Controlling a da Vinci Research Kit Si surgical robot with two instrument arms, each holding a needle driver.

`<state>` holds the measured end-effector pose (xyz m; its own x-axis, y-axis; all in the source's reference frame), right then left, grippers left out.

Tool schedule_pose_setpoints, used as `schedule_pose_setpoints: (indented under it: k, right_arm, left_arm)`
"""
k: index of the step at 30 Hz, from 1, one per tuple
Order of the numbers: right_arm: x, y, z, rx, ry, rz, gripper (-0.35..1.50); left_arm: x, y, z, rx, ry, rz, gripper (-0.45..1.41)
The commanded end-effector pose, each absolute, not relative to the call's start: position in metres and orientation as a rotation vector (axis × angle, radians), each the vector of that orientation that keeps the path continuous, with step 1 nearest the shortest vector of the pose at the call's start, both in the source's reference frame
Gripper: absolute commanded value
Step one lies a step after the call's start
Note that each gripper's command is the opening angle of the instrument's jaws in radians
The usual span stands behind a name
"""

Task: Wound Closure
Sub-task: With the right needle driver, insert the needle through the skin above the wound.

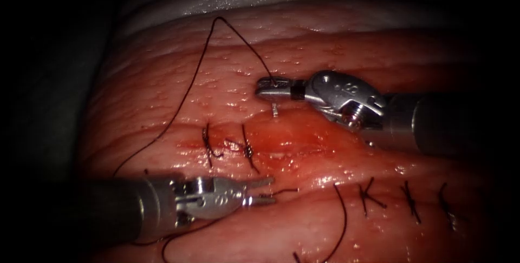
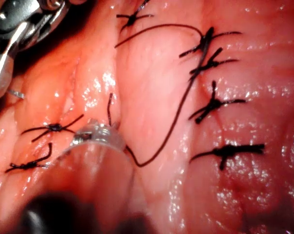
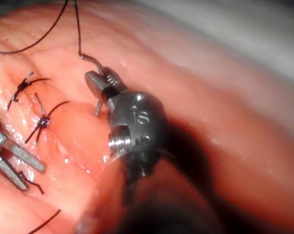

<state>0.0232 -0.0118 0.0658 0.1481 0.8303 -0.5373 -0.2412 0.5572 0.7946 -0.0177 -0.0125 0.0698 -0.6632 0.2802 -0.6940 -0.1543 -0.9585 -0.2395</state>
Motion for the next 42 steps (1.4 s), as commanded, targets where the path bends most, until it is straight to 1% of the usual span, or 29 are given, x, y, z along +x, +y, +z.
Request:
schedule_pose_setpoints:
  k: [1,12,25,34,37,42]
  right_arm:
    - [0.0243,-0.0118,0.0662,0.661,1.164,0.878,-0.35]
    - [0.0251,-0.0134,0.0649,0.972,1.032,1.124,-0.35]
    - [0.0259,-0.0166,0.0622,1.167,0.945,1.229,-0.35]
    - [0.0261,-0.0189,0.0624,1.232,0.874,1.256,-0.35]
    - [0.0261,-0.0192,0.0625,1.241,0.868,1.253,-0.35]
    - [0.0258,-0.0178,0.0623,1.230,0.939,1.297,-0.35]
  left_arm:
    - [-0.0182,-0.0126,0.0704,-1.149,-0.234,2.655,0.04]
    - [-0.0182,-0.0125,0.0703,-1.150,-0.236,2.655,0.04]
    - [-0.0180,-0.0123,0.0703,-1.151,-0.239,2.654,0.04]
    - [-0.0180,-0.0123,0.0702,-1.151,-0.240,2.654,0.04]
    - [-0.0179,-0.0123,0.0702,-1.151,-0.241,2.654,0.04]
    - [-0.0179,-0.0123,0.0701,-1.151,-0.241,2.654,0.04]
